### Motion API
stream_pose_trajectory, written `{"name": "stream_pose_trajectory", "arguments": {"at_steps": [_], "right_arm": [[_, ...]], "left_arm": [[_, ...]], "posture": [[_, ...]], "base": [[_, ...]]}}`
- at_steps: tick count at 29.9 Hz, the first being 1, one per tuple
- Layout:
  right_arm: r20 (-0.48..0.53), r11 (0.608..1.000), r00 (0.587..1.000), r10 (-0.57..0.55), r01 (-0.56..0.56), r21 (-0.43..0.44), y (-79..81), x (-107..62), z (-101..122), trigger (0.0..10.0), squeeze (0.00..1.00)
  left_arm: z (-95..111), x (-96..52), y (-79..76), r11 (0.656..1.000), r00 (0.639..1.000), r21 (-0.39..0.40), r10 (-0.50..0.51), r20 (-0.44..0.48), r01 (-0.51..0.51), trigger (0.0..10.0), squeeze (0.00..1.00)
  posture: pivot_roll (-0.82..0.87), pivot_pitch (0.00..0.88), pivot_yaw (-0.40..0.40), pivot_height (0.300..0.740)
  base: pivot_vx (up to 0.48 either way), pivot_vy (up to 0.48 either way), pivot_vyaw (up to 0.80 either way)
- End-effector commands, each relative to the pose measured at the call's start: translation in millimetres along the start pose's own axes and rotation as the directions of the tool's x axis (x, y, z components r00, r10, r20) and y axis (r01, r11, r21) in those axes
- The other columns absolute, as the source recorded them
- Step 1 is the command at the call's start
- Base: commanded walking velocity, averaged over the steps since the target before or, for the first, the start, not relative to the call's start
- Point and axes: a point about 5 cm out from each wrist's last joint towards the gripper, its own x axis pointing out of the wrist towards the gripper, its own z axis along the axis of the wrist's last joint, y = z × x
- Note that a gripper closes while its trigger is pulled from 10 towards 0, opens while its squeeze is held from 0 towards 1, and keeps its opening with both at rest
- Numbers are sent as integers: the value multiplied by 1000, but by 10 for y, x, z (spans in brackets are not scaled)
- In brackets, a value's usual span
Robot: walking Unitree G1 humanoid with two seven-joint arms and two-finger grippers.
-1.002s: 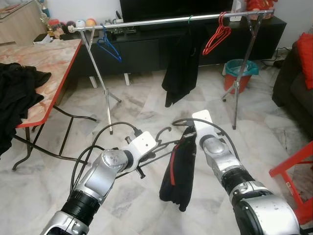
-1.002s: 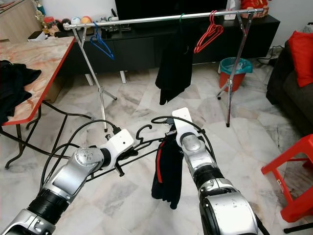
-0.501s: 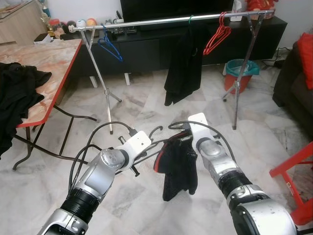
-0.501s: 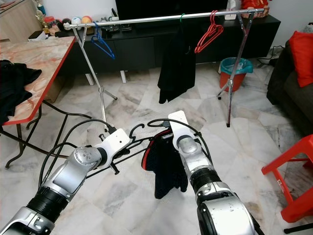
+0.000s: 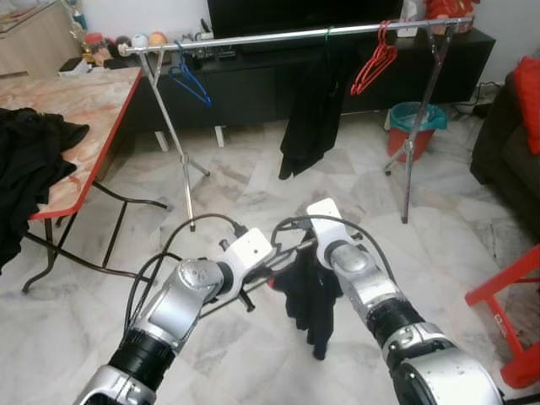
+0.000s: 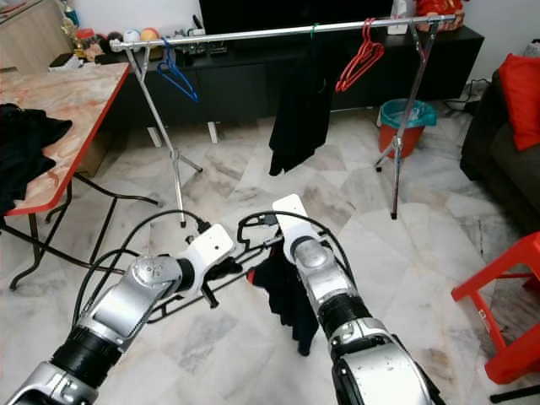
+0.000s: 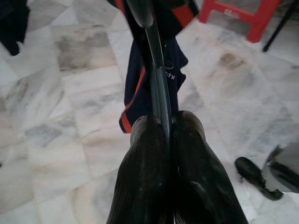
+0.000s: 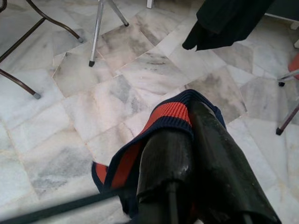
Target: Hang hanger
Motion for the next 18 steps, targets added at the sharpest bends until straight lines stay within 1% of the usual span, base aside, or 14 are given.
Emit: {"name": "stream_pose_trajectory", "arguments": {"at_steps": [1,3,12,13,15,18], "right_arm": [[35,1000,999,1,-1,-17,2,3,113,10000,0],[36,1000,999,-16,17,-26,-57,-1,111,10000,0],[36,998,998,-47,49,-46,-201,-12,120,10000,0],[36,998,998,-47,49,-46,-201,-12,120,10000,0],[41,997,999,-29,32,-76,-205,-13,138,10000,0],[39,997,999,3,1,-84,-170,-11,143,10000,0]], "left_arm": [[104,-34,-45,997,998,48,-58,36,56,10000,0],[47,-64,-81,992,995,75,-98,7,97,10000,0],[-29,-137,-89,983,988,101,-152,-35,155,10000,0],[-29,-137,-89,983,988,101,-152,-35,155,10000,0],[-22,-142,-65,983,990,114,-140,-34,143,10000,0],[-9,-136,-62,983,989,109,-145,-27,147,10000,0]], "posture": [[53,0,72,740],[52,0,73,740],[50,0,76,740],[50,0,76,740],[50,0,77,740],[49,0,76,740]], "base": [[0,0,0],[0,0,0],[0,0,0],[0,0,0],[0,0,0],[0,0,0]]}}
